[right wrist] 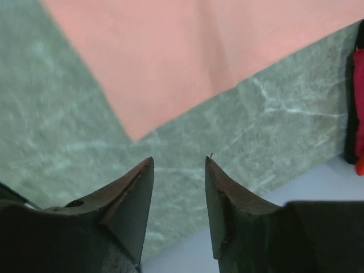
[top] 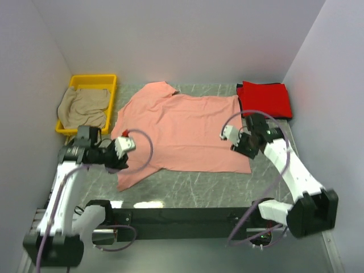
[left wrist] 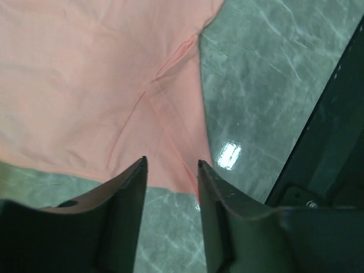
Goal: Fold and stack the t-shirts
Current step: Flatten the tshirt out
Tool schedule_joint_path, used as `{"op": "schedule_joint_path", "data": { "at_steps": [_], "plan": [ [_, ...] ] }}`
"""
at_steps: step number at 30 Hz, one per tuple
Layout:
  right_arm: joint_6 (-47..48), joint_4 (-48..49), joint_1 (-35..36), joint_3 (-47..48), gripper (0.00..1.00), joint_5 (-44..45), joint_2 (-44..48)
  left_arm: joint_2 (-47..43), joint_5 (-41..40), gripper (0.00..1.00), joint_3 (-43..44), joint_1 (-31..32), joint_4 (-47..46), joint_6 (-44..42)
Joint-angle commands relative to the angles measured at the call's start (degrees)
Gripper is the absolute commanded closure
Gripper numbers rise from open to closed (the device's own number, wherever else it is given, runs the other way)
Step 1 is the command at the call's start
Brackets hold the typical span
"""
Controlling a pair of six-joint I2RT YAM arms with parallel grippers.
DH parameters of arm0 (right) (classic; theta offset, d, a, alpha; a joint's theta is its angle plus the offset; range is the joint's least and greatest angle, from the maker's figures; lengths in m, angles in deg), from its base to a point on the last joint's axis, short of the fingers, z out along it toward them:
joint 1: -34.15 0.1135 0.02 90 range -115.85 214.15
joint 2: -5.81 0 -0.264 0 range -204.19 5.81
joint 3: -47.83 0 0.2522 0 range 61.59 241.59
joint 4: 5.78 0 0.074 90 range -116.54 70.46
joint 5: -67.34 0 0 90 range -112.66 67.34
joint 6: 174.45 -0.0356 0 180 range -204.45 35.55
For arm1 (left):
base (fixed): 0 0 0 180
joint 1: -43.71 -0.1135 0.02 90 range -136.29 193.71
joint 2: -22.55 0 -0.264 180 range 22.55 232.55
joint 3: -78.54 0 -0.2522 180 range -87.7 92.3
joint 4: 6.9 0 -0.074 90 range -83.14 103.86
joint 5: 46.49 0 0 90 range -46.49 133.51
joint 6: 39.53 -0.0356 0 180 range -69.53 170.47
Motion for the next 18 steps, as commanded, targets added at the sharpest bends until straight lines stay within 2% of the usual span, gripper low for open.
{"op": "schedule_joint_path", "data": {
  "at_steps": [1,2,5,10,12,18],
  "plan": [
    [-10.1,-2.0,-0.4,8.2,0.62,-4.0,-9.7,11.0,-0.9,0.56,3.3,-0.1,-10.2,13.1],
    [-13.4,-2.5,-0.4,9.8,0.63,-4.5,-14.1,16.5,-0.8,0.57,4.6,-0.1,-10.0,13.4],
    [-17.8,-4.6,-0.7,14.2,0.68,-6.3,-20.9,24.5,-0.2,0.49,7.5,2.3,-12.2,17.3],
    [-22.4,-5.8,-1.5,15.7,0.70,-6.2,-27.9,31.4,-5.0,0.48,4.9,10.4,-19.5,18.8],
    [-24.6,-6.1,-1.8,16.5,0.70,-5.5,-31.2,34.2,-6.0,0.46,3.8,10.7,-23.8,19.1],
    [-28.3,-6.9,-2.6,18.5,0.70,-6.0,-35.8,41.0,-8.9,0.45,3.3,11.8,-27.5,16.6]
  ]
}}
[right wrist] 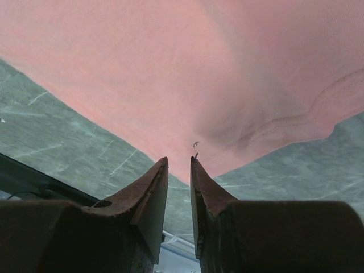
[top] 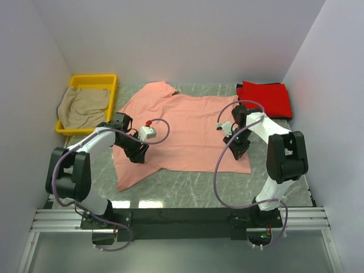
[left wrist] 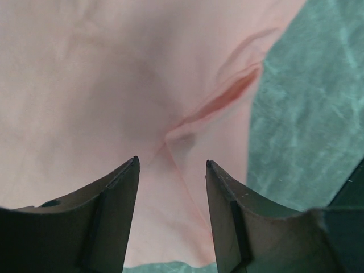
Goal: Fold and stack the t-shirts
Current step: Flatten the tshirt out
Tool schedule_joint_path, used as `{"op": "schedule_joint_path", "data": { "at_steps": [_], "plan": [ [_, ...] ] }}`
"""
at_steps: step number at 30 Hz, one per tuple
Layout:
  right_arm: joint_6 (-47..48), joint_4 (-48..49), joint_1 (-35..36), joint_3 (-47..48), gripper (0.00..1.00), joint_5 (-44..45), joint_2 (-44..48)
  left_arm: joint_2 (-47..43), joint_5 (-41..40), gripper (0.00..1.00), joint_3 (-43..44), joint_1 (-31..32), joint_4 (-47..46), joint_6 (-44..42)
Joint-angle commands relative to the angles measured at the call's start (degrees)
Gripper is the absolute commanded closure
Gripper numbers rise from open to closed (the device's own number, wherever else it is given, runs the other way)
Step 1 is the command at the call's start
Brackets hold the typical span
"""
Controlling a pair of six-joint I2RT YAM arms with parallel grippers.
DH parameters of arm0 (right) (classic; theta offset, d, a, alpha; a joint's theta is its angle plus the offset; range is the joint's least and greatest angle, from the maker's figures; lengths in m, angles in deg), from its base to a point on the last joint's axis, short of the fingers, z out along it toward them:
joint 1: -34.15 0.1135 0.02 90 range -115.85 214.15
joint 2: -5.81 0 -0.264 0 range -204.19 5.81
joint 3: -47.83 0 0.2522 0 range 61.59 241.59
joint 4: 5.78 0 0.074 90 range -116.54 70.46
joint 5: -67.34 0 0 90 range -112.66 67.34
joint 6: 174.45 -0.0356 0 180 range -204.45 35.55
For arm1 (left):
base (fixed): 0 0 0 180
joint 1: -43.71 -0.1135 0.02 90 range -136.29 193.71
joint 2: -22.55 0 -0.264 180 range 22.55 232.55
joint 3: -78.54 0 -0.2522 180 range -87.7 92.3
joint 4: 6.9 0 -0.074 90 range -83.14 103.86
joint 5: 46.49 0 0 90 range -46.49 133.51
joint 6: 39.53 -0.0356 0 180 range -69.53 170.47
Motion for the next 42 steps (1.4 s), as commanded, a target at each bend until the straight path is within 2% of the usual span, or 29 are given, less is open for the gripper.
{"op": "schedule_joint_path", "data": {
  "at_steps": [1,4,9,10,11,13,14,17,20,21,25,26,28,29,32,35,36,37,39,41,42],
  "plan": [
    [-3.6,-1.8,-0.7,3.2,0.71,-0.7,0.1,2.2,-2.0,0.44,0.0,1.1,-4.0,-1.0],
    [-3.2,-1.5,-1.0,3.4,0.71,0.4,-0.1,3.8,-1.5,0.43,-0.2,2.0,-4.1,-3.2],
    [-2.9,-1.3,-1.9,3.5,0.71,1.8,-0.6,5.8,0.3,0.49,-0.1,3.4,-2.5,-5.0],
    [-2.7,-1.3,-2.2,3.6,0.71,1.9,-0.6,6.2,0.3,0.52,-0.1,3.6,-2.2,-5.6],
    [-2.7,-1.4,-2.4,3.8,0.71,2.1,-0.7,6.7,0.5,0.63,0.0,3.8,-1.0,-6.1],
    [-2.6,-1.5,-2.9,4.2,0.71,2.3,-0.7,7.0,1.1,0.72,0.4,4.1,0.9,-7.8],
    [-2.4,-1.8,-3.2,4.6,0.71,2.5,-0.8,6.8,1.4,0.82,0.7,4.2,3.2,-8.4],
    [-1.9,-2.1,-4.0,5.1,0.72,3.0,-0.7,5.0,4.1,0.94,2.2,5.2,7.6,-11.7],
    [-1.5,-2.4,-4.2,6.1,0.73,3.6,-1.2,2.2,7.3,0.98,4.4,7.7,12.0,-12.5],
    [-1.5,-2.4,-4.2,6.4,0.73,3.7,-1.3,1.6,7.8,0.99,5.2,10.4,12.6,-12.3],
    [-1.2,-3.0,-4.2,7.6,0.73,3.7,-2.6,1.5,8.3,0.99,5.6,18.5,14.2,-11.2],
    [-1.3,-3.1,-4.2,8.2,0.73,3.8,-2.8,2.2,7.7,0.93,5.7,20.2,15.0,-11.7],
    [-1.4,-3.1,-4.2,8.9,0.73,4.1,-3.6,3.3,7.7,0.72,6.1,23.5,16.4,-13.4],
    [-1.5,-3.2,-4.2,9.7,0.73,4.3,-3.8,3.1,8.3,0.57,6.3,23.7,16.5,-13.3],
    [-2.2,-3.6,-4.3,11.6,0.73,4.5,-5.0,0.0,8.0,0.52,7.4,22.9,15.1,-11.4],
    [-3.2,-3.2,-4.0,13.0,0.73,5.1,-6.2,-2.1,8.2,0.53,9.4,16.4,11.9,-7.5],
    [-3.6,-3.1,-3.9,13.2,0.74,5.2,-6.7,-1.6,8.8,0.55,11.4,10.6,11.6,-5.9],
    [-4.1,-2.6,-3.7,13.4,0.74,5.6,-7.0,0.7,8.7,0.55,12.9,7.6,11.9,-5.6],
    [-4.8,-1.3,-3.4,14.0,0.75,7.2,-7.9,3.7,3.8,0.60,16.0,0.9,9.7,-3.1],
    [-6.2,-0.4,-2.6,15.0,0.75,8.4,-9.9,7.0,1.4,0.62,17.1,-2.4,7.5,-0.9],
    [-6.7,-0.1,-2.6,15.4,0.77,9.5,-10.7,7.5,-0.5,0.62,16.5,-4.7,2.6,0.6]
  ]
}}
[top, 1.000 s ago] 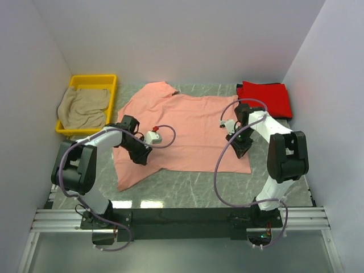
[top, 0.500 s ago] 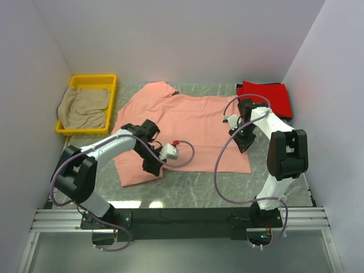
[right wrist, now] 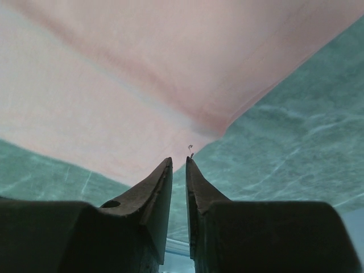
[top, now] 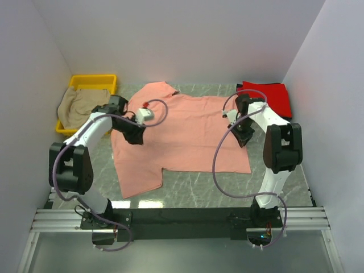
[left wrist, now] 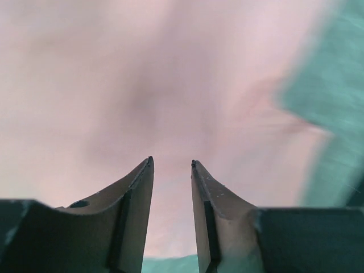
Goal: Fold and stack the t-shirts
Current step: Flatten the tshirt out
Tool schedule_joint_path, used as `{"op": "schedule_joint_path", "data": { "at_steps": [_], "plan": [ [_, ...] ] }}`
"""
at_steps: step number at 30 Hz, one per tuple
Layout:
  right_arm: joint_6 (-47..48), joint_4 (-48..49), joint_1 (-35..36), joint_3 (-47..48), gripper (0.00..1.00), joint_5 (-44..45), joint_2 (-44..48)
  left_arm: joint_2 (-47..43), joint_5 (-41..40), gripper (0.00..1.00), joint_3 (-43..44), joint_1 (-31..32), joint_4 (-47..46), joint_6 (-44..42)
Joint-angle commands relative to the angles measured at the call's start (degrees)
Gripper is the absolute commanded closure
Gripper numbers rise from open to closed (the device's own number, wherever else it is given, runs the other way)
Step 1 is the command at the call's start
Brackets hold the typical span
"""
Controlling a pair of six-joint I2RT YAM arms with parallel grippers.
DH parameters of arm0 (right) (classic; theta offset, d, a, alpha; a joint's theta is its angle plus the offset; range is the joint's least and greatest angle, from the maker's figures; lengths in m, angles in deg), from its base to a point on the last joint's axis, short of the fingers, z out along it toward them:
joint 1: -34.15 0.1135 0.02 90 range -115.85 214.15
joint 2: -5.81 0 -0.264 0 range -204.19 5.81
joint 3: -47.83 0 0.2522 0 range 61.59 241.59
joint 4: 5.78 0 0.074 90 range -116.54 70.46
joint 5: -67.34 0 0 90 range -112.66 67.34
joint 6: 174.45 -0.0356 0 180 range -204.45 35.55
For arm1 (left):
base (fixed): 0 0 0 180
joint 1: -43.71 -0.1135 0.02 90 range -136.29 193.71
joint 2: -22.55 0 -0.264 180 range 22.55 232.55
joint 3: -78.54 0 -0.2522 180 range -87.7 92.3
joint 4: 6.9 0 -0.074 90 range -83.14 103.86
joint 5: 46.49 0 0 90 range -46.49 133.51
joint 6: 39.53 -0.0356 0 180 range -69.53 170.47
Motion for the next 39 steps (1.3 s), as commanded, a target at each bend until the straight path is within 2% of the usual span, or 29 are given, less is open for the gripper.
{"op": "schedule_joint_path", "data": {
  "at_steps": [1,4,11,15,18,21,24,27,29,30,34,39],
  "plan": [
    [-3.6,2.1,1.1,3.2,0.78,3.5,-3.9,3.5,-8.9,0.61,0.2,-4.7,-8.3,6.8],
    [-4.7,3.2,1.8,3.8,0.79,5.1,-6.3,6.6,-17.9,0.62,-1.0,-5.2,-13.9,8.8],
    [-3.0,4.3,3.4,-0.9,0.84,10.7,-9.8,10.1,-25.7,0.74,-7.5,-5.6,-15.8,6.2],
    [0.0,3.8,3.4,-5.5,0.85,12.7,-8.0,7.6,-24.4,0.78,-12.2,-5.6,-9.5,2.3],
    [3.6,3.1,3.8,-10.2,0.85,13.4,-4.6,1.8,-22.6,0.78,-16.7,-5.3,-2.9,-0.5],
    [7.7,1.5,4.2,-14.4,0.86,12.3,0.0,-2.9,-20.4,0.80,-20.9,-5.2,5.7,-4.7],
    [10.2,-1.4,4.1,-13.2,0.85,8.1,3.5,-10.0,-19.3,0.80,-21.6,-5.2,10.8,-7.4],
    [8.7,-4.6,3.1,-4.9,0.84,4.3,3.3,-9.3,-17.8,0.77,-15.0,-6.3,10.8,-4.9],
    [6.6,-4.6,2.2,3.3,0.84,2.0,1.4,-4.0,-14.1,0.71,-6.2,-7.1,10.3,-2.5],
    [3.8,-4.0,2.0,6.0,0.84,2.1,-1.2,0.3,-13.0,0.69,-3.1,-7.3,9.5,1.4],
    [-3.1,-0.1,2.0,21.0,0.86,3.8,-8.4,9.4,-12.1,0.65,9.2,-7.4,-2.1,12.2],
    [-8.5,2.9,2.3,31.3,0.91,7.6,-18.3,22.4,-15.4,0.66,23.2,-7.4,-12.3,23.8]
  ]
}}
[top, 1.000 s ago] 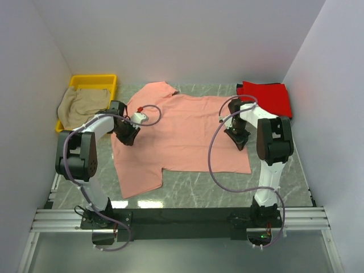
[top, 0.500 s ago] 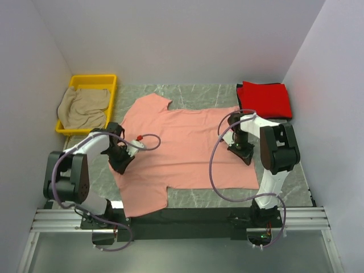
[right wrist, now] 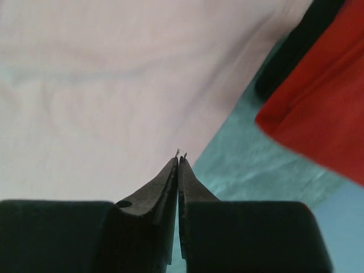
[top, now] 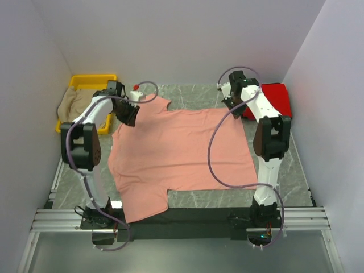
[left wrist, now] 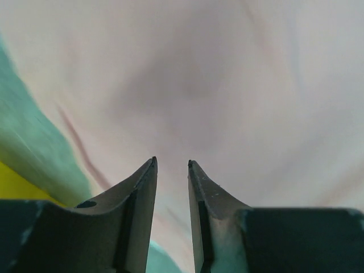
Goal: Fold and stack the t-shirts
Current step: Flatten the tshirt out
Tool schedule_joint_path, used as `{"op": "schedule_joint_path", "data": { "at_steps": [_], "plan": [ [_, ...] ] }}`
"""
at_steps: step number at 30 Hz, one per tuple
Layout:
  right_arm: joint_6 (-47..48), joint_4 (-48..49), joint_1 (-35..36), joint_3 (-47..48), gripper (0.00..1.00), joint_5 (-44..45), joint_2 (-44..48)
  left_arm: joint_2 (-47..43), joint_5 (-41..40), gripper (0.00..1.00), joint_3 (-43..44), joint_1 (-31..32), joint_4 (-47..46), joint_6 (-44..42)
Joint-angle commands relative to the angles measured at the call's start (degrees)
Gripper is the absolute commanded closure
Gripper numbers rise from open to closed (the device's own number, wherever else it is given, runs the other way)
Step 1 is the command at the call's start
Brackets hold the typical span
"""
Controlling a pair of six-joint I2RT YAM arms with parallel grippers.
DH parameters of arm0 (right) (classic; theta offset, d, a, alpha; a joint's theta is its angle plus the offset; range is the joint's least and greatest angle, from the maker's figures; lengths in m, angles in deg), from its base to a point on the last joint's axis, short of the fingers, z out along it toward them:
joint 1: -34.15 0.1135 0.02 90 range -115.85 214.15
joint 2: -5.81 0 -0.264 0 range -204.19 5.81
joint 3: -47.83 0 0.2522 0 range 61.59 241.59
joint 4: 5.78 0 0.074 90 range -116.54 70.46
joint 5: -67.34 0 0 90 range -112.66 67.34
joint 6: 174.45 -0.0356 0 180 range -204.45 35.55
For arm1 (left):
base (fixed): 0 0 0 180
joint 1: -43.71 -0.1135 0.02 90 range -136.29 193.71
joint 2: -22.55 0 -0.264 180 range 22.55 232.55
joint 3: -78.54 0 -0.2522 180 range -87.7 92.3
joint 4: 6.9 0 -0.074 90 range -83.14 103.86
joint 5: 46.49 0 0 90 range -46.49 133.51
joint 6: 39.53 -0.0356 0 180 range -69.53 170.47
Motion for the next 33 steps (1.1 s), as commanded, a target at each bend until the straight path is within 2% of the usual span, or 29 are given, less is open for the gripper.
{"op": "schedule_joint_path", "data": {
  "at_steps": [1,4,6,13,18,22,24,25,27,30,33],
  "plan": [
    [-5.3,2.3,0.1,5.2,0.92,2.8,-6.4,7.2,-0.6,0.66,7.5,-0.1,-9.9,11.7],
    [-5.3,3.1,0.4,6.7,0.92,3.4,-9.2,14.0,-2.8,0.67,14.2,-0.1,-9.2,14.7],
    [-5.1,3.2,0.5,6.6,0.92,2.8,-10.5,15.8,-4.4,0.68,14.9,-0.6,-8.6,14.9],
    [-3.1,3.0,2.2,1.4,0.92,1.4,-11.4,11.6,-8.6,0.71,0.2,-3.5,-9.2,11.3],
    [-1.0,2.9,4.3,-3.3,0.89,-0.7,-8.6,9.0,-9.5,0.71,-3.8,-6.6,-9.6,9.8],
    [-1.5,2.0,3.5,0.2,0.81,-3.6,-7.9,11.1,-6.3,0.63,4.0,-7.3,-7.6,9.1],
    [-1.6,2.1,2.0,4.4,0.73,-5.1,-7.6,13.1,-2.0,0.60,8.6,-7.2,-5.2,9.5],
    [-1.7,2.6,1.6,5.7,0.65,-5.4,-7.3,13.7,-1.0,0.56,13.3,-7.2,-4.7,9.9],
    [-1.6,3.1,0.1,10.4,0.58,-5.2,-7.5,15.1,1.0,0.47,17.5,-7.2,-3.3,10.9],
    [-1.4,4.5,-1.1,16.0,0.55,-2.9,-9.4,16.6,-0.7,0.41,24.0,-7.2,-3.4,12.0],
    [-1.4,5.8,-1.3,19.3,0.56,-1.4,-12.1,17.8,-3.6,0.40,25.6,-7.2,-3.9,12.5]
  ]
}}
